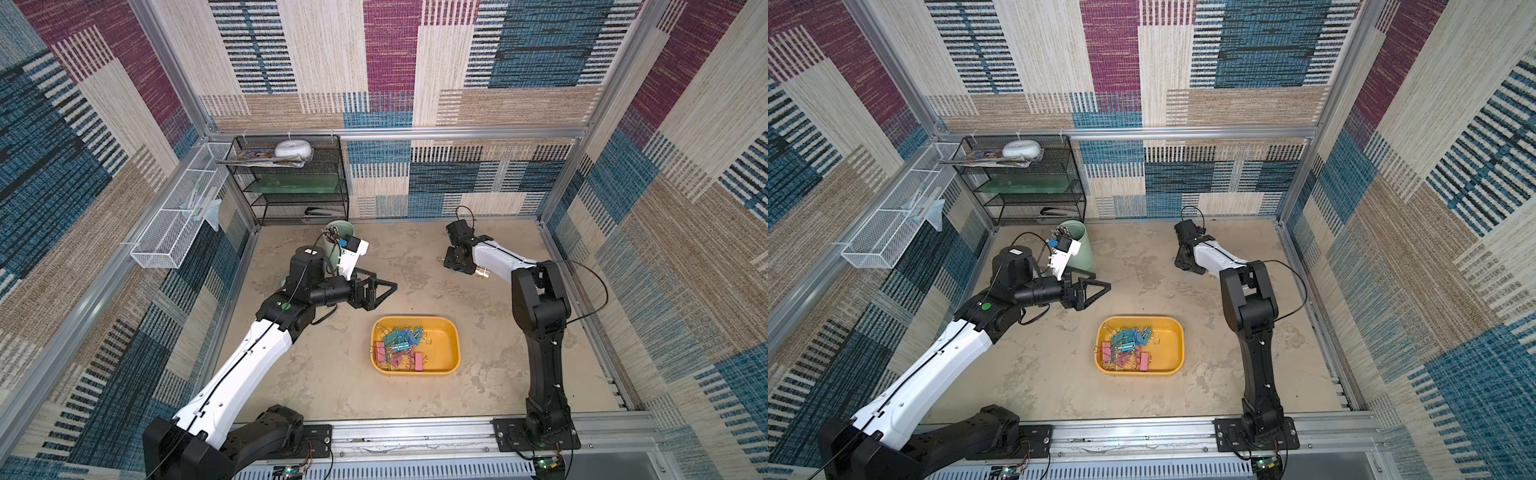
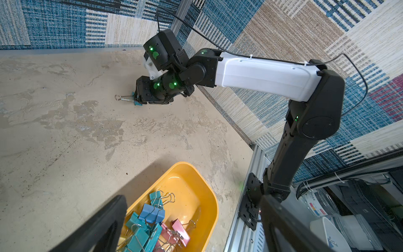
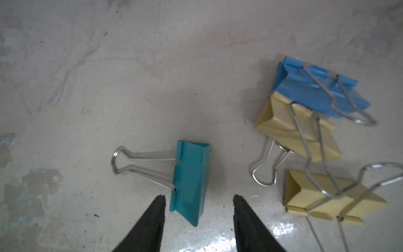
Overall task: Put the binder clips in the storage box
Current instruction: Pick up the binder clip at the center of the board.
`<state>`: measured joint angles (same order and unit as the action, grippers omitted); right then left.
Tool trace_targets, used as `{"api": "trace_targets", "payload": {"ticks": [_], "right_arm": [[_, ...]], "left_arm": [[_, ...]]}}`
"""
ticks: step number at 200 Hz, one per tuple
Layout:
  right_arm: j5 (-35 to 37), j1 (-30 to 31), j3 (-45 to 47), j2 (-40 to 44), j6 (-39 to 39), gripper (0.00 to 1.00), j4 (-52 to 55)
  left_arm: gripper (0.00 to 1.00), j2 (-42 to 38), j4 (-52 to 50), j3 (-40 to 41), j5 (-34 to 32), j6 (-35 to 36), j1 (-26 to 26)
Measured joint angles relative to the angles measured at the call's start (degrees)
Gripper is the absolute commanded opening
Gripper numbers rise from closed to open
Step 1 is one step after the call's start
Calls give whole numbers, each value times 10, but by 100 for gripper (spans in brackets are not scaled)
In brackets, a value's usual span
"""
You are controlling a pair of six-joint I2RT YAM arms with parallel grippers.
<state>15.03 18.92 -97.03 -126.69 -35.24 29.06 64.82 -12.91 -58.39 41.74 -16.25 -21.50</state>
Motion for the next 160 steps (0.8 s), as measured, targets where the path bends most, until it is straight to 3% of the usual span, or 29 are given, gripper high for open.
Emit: {"api": "trace_targets", "payload": {"ticks": [122,160], "right_arm": [[27,-2,-61,-56,8,50,12],[30,-2,-62,-59,19,40,7]], "left_arm": [[99,0,0,0,0,0,0],[99,0,0,0,0,0,0]]}}
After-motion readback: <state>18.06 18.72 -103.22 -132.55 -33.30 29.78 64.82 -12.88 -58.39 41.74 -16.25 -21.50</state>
